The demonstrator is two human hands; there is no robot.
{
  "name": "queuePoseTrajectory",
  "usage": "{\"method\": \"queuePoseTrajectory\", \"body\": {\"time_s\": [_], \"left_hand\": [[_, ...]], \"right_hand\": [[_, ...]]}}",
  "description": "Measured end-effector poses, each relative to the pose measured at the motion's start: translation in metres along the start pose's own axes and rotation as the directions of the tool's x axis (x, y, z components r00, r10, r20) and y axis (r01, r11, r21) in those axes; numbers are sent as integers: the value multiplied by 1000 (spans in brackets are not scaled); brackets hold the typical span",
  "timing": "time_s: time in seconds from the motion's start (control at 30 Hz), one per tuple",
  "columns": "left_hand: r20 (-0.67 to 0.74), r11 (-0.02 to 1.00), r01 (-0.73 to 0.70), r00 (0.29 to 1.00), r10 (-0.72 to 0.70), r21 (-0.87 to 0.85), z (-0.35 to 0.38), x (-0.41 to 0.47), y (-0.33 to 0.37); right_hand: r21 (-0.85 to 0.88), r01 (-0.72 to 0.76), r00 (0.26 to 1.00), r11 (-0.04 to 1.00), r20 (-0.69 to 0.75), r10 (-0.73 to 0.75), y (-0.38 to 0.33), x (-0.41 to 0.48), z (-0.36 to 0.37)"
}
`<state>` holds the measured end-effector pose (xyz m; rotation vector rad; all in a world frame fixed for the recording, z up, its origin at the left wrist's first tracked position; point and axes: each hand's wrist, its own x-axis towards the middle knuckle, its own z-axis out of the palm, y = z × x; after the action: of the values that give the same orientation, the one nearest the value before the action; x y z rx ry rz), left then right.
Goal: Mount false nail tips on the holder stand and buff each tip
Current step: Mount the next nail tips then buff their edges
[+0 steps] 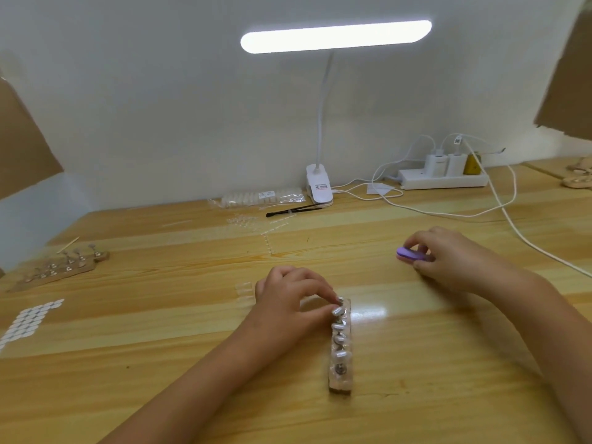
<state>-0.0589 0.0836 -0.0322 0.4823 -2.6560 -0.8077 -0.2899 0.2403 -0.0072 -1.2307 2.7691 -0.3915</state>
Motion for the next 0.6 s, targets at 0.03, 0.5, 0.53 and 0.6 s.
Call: {"method": "queuePoseTrajectory", "body": {"time_s": [0.03,0.5,0.53,0.6], "left_hand": [[-2,1000,15,1000,-15,-5,0,1,0],[-108,673,83,966,-237,-735,-14,-4,7],[-101,657,75,969,-225,-750,-15,-7,8],[-97,650,57,975,-198,-758,-16,-11,9]], "right_hand": [[19,13,1000,1000,-4,-13,-2,-1,-1],[966,85,918,246,20,-396,-72,-35,-4],[968,81,916,238,22,-400,-76,-37,-1],[965,86,915,249,22,-403,-82,-39,5]]}}
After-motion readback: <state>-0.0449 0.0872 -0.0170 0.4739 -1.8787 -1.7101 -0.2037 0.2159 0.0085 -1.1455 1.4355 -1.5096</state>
